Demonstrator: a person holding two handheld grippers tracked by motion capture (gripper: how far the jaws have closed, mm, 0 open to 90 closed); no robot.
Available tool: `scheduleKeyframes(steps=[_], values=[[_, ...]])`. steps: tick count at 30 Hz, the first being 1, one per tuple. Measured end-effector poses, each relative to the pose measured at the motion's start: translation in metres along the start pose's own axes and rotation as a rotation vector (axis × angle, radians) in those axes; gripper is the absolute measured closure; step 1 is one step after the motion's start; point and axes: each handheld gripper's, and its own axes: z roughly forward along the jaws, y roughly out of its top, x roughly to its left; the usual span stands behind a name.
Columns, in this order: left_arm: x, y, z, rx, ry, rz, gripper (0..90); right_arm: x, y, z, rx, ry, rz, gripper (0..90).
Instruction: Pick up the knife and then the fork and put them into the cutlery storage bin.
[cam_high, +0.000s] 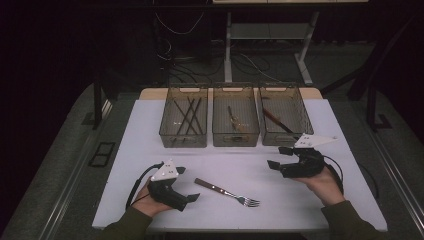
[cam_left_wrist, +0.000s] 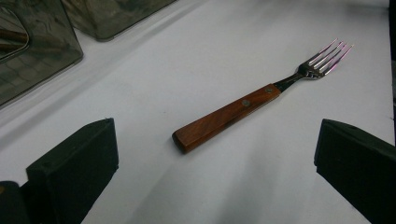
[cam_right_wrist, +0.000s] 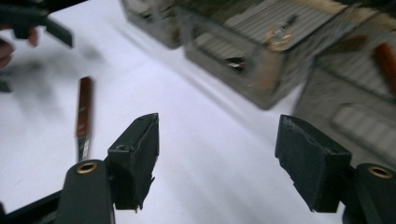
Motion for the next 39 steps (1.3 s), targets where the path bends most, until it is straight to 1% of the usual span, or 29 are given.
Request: scheduleKeyframes(steps=[2,5,11,15,17,18,20,24,26,36,39], values=[[0.000,0.000,0.000,0.002,0.001,0.002,0.0,0.004,0.000,0.002,0.004,0.014,-0.003,30.4],[-0.001,0.000,0.000,0.009,-0.003,0.013,0.0,0.010,0.000,0.006,0.020,0.030,-0.022,30.4],[0.000,0.000,0.000,0.004,-0.003,0.005,0.0,0.021,0.004,0.014,0.069,0.068,-0.048,30.6],[0.000,0.000,0.000,0.001,-0.005,-0.001,0.0,0.029,0.006,0.019,0.107,0.072,-0.079,30.4],[0.000,0.000,0.001,-0.005,-0.006,-0.008,0.0,0.033,0.008,0.022,0.123,0.084,-0.087,30.3],[0.000,0.000,0.000,-0.001,-0.007,-0.001,0.0,0.034,0.009,0.023,0.128,0.088,-0.090,30.3],[0.000,0.000,0.000,-0.002,-0.008,-0.003,0.0,0.038,0.010,0.026,0.138,0.096,-0.096,30.3],[-0.001,0.000,0.001,-0.011,-0.006,-0.010,0.0,0.044,0.014,0.034,0.177,0.092,-0.099,30.5],[-0.001,0.000,0.001,-0.010,-0.006,-0.009,0.0,0.048,0.016,0.037,0.195,0.089,-0.109,30.9],[0.000,0.000,0.001,-0.012,-0.004,-0.013,0.0,0.061,0.026,0.052,0.254,0.112,-0.121,33.1],[0.000,0.000,0.001,-0.011,-0.003,-0.013,0.0,0.066,0.031,0.059,0.292,0.119,-0.130,33.1]])
